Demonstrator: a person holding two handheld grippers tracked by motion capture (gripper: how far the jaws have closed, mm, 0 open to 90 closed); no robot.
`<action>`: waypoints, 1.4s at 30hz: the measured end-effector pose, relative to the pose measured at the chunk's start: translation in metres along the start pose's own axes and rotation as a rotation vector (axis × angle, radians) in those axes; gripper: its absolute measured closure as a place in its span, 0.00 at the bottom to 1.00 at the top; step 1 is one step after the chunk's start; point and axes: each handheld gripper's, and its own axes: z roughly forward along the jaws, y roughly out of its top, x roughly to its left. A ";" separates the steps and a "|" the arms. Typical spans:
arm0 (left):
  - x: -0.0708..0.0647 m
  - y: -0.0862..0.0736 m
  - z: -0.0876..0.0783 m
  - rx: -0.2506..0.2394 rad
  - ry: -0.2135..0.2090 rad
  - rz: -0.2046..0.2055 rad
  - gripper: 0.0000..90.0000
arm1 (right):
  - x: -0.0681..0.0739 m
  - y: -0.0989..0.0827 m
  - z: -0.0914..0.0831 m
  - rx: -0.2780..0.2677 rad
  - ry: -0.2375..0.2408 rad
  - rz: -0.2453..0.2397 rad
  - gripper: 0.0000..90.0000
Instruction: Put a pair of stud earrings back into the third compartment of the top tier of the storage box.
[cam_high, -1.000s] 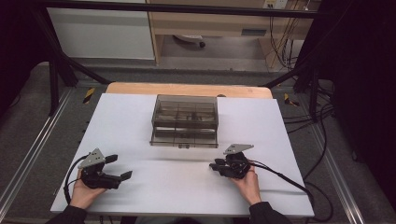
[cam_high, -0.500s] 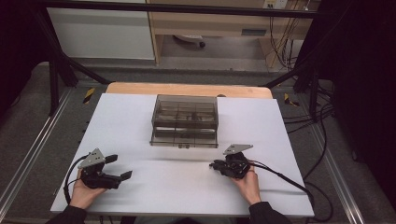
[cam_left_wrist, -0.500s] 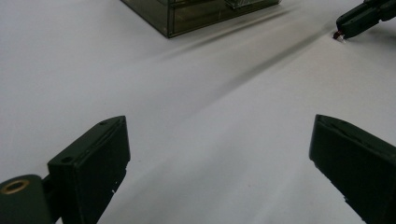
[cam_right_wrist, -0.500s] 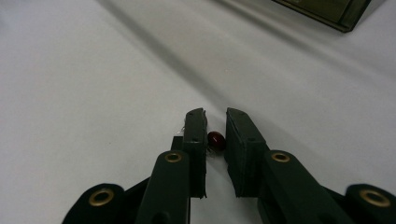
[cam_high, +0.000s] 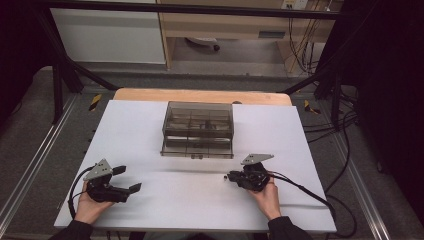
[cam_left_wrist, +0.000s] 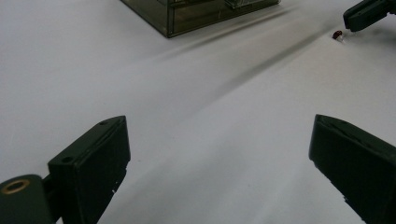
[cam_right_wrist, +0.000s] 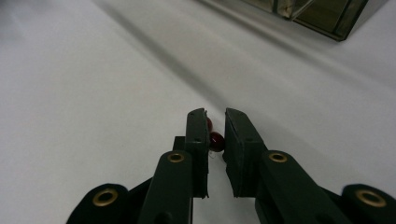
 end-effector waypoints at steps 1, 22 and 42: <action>0.000 0.000 0.000 0.000 0.000 0.000 0.06 | 0.000 0.000 -0.001 -0.004 -0.001 0.000 0.89; 0.000 0.000 0.000 0.004 -0.001 0.000 0.06 | 0.004 0.008 -0.036 -0.061 0.002 -0.006 0.89; 0.000 0.000 0.001 0.008 0.004 -0.001 0.06 | 0.012 0.033 -0.061 -0.120 0.007 -0.044 0.89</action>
